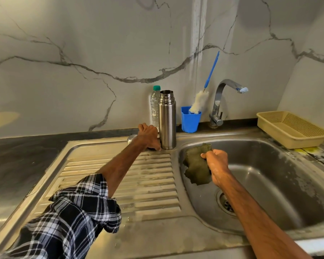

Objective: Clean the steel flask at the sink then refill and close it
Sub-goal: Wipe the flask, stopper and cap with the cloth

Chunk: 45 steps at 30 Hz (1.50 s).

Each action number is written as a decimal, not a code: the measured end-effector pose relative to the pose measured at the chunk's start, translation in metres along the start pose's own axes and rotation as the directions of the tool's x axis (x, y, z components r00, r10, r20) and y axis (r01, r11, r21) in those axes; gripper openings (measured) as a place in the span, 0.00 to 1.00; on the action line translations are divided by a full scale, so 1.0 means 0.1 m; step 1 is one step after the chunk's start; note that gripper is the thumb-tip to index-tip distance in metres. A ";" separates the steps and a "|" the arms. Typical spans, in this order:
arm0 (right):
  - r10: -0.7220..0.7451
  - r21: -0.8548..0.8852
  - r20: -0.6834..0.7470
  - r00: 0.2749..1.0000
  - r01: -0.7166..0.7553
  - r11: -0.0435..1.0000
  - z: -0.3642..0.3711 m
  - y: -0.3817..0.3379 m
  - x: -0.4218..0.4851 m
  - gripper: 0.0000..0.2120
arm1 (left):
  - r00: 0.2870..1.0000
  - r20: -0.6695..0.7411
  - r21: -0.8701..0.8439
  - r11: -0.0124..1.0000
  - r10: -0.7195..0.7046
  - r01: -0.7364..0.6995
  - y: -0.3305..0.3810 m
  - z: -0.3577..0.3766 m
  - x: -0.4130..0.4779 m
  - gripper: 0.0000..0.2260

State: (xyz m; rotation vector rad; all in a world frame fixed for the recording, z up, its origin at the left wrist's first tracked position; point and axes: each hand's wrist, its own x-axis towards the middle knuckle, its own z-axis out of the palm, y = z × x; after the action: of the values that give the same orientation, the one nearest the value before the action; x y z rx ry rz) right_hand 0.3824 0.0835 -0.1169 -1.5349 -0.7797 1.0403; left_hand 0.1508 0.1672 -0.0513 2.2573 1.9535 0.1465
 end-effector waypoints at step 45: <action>0.023 0.351 0.126 0.992 -0.067 0.934 -0.40 -0.03 -0.54 0.08 | 0.956 -0.288 -0.713 0.654 0.057 -0.253 0.79 0.61 -1.36 0.28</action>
State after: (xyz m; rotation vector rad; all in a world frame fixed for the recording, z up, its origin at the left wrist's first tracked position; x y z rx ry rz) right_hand 0.3972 0.0194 -0.1005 -1.1936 -0.6001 1.2428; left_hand 0.2188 0.0188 -0.0933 1.8592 1.3637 1.0841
